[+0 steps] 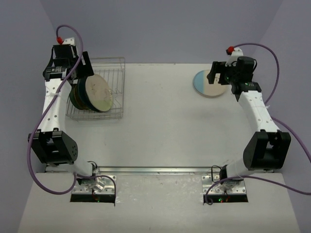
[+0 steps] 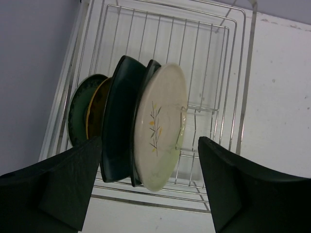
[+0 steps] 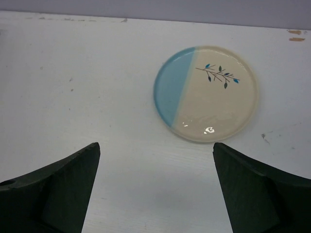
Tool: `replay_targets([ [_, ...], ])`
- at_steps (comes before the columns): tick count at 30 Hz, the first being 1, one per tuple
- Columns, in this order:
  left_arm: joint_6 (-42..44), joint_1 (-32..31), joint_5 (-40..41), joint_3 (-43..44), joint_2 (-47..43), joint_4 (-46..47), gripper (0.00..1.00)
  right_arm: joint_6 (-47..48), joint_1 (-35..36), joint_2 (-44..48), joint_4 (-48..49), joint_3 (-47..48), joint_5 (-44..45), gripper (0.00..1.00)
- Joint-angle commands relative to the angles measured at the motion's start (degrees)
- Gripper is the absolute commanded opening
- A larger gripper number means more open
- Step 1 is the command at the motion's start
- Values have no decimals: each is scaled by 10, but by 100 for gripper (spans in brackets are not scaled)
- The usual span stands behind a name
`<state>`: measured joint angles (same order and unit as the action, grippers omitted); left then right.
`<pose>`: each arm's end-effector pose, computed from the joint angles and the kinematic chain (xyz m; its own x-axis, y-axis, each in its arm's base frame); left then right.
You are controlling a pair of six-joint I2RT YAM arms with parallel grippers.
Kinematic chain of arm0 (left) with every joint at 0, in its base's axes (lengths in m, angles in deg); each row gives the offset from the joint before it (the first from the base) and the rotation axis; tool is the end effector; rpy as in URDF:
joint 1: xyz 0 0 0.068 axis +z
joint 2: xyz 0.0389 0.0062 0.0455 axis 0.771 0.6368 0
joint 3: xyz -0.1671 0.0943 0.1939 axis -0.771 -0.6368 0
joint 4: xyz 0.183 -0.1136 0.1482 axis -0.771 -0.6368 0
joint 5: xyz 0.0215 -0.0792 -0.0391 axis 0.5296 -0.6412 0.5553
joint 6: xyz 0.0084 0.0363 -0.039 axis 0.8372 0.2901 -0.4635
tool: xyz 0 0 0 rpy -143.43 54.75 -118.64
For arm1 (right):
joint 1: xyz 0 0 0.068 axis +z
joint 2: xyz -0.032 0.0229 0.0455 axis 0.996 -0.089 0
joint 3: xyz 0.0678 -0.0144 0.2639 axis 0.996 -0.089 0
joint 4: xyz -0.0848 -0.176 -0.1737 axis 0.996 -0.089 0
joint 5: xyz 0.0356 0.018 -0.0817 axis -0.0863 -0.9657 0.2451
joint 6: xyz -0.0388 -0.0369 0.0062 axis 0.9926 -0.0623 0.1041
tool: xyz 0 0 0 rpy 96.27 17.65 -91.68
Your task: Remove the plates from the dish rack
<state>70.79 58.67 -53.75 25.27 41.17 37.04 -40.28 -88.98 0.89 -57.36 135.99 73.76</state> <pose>0.3357 0.0501 0.4009 -0.5586 -0.1377 -0.8179 -0.2083 0.9778 -0.0224 0.3584 -0.0193 0.3335 -0.4247 0.1722 -0.8888 -0.0277 0.9788 0.2029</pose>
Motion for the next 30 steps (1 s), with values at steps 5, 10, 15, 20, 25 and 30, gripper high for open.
replay_targets([
  [5, 26, 4, -4, -11, 10, -16, 75, 48, 22, 86, 21, -93, -17, 99],
  [10, 5, 5, -18, -54, -8, -12, 73, 61, 29, 117, 31, -137, -13, 99],
  [15, -6, 4, -57, -94, -36, 0, 70, 60, 32, 127, 38, -165, -11, 99],
  [20, -4, 4, -64, -111, -48, 2, 67, 51, 34, 129, 40, -178, -13, 99],
  [25, -4, 4, -64, -123, -48, 3, 66, 47, 35, 128, 42, -180, -13, 99],
  [30, -4, 3, -69, -131, -44, 8, 66, 47, 36, 127, 41, -180, -10, 99],
])
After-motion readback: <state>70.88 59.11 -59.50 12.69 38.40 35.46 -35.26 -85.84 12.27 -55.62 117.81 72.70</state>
